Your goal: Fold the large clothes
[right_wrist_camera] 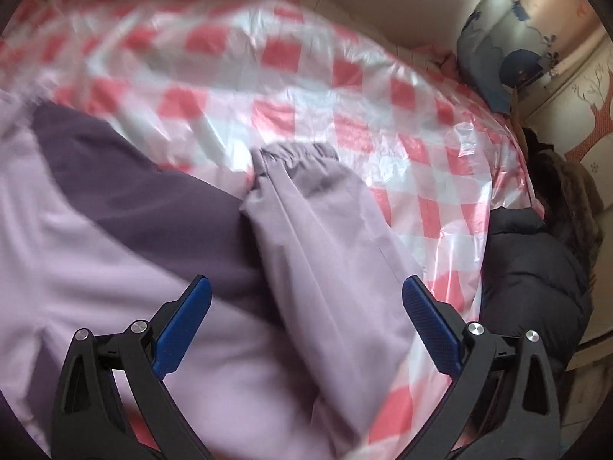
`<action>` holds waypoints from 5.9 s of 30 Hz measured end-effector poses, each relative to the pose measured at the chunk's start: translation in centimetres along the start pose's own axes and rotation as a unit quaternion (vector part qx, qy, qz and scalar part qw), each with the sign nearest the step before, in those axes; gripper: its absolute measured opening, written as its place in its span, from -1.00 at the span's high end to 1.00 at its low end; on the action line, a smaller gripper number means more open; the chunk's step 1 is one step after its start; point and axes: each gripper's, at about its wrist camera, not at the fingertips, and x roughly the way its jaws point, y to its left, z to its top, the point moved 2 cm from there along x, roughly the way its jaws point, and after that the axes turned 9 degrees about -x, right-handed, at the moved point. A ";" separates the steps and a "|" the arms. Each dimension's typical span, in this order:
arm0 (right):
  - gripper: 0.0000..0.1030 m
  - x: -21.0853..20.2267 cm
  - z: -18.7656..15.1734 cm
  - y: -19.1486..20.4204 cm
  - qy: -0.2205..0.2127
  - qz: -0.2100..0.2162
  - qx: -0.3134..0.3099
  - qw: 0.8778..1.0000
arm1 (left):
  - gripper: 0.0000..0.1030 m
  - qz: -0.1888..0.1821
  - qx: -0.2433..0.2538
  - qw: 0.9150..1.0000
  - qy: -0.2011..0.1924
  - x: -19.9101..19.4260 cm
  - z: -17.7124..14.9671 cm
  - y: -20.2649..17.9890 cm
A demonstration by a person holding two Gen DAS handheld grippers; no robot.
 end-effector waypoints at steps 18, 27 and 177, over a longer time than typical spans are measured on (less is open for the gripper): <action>0.75 -8.8 -13.5 -27.3 -0.253 0.168 0.441 0.844 | -0.86 -0.023 -0.040 0.999 0.021 1.1 -0.1 1.0; 0.47 3.9 -26.7 -28.2 -0.150 0.317 0.620 0.702 | -0.86 -0.043 -0.031 0.998 0.042 1.6 -0.5 0.4; 0.89 -26.2 -48.2 -9.2 -0.220 0.605 0.208 0.736 | 0.80 -0.184 -0.124 0.965 0.139 -17.4 -9.5 13.3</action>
